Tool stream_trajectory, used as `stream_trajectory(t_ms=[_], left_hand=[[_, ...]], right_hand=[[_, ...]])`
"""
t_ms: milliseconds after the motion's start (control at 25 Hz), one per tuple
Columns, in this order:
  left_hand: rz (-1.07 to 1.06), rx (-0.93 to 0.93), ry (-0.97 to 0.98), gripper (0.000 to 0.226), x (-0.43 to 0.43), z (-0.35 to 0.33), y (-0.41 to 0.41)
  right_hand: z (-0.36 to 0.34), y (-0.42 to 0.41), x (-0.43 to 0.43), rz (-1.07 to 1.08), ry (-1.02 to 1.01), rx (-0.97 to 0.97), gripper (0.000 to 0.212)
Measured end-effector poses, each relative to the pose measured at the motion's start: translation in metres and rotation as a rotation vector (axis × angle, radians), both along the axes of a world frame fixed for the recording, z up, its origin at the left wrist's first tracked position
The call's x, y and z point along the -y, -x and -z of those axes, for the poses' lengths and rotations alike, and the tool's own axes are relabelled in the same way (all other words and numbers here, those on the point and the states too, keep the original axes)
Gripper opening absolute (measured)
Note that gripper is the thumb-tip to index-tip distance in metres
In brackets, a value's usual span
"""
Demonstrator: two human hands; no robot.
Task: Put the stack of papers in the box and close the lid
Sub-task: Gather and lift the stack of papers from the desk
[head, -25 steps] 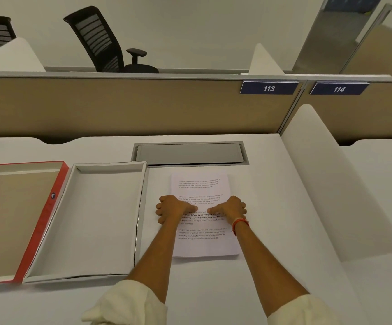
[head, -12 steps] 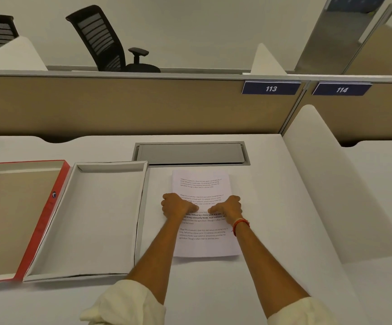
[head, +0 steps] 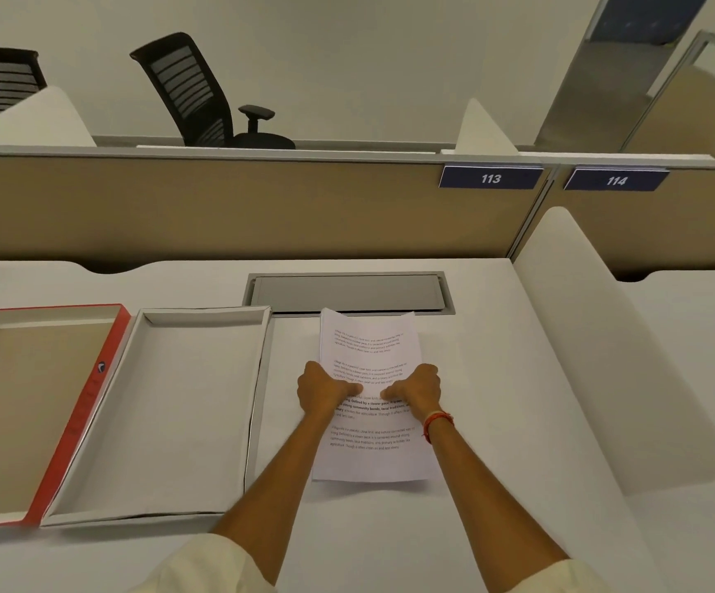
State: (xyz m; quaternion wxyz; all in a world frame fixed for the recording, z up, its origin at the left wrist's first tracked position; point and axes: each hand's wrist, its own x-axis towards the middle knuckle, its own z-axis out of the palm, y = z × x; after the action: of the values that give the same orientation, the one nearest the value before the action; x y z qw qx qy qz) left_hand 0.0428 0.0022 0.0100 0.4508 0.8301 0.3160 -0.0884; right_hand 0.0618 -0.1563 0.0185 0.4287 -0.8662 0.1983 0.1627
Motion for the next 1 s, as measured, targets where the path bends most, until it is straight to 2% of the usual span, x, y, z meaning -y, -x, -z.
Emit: stream_trajectory(t_ms=[120, 280, 400, 520, 800, 1000], left_hand=[[-0.059, 0.105, 0.007, 0.059, 0.007, -0.017, 0.001], [-0.144, 0.364, 0.023, 0.060, 0.018, -0.043, 0.006], [-0.227, 0.547, 0.107, 0.059, 0.029, -0.056, 0.017], [-0.272, 0.727, 0.222, 0.062, 0.038, -0.055, 0.031], [-0.249, 0.826, 0.269, 0.064, 0.044, -0.041, 0.048], [-0.216, 0.834, 0.264, 0.065, 0.044, -0.031, 0.051]], right_hand=[[-0.019, -0.001, -0.003, 0.064, 0.008, 0.073, 0.069], [-0.046, 0.001, -0.001, 0.119, 0.086, 0.348, 0.067], [-0.055, 0.012, -0.002, 0.205, -0.049, 0.611, 0.062], [-0.050, 0.029, -0.005, 0.282, -0.251, 0.775, 0.061], [-0.032, 0.048, 0.003, 0.334, -0.410, 0.834, 0.070], [-0.023, 0.051, 0.007, 0.319, -0.421, 0.814, 0.075]])
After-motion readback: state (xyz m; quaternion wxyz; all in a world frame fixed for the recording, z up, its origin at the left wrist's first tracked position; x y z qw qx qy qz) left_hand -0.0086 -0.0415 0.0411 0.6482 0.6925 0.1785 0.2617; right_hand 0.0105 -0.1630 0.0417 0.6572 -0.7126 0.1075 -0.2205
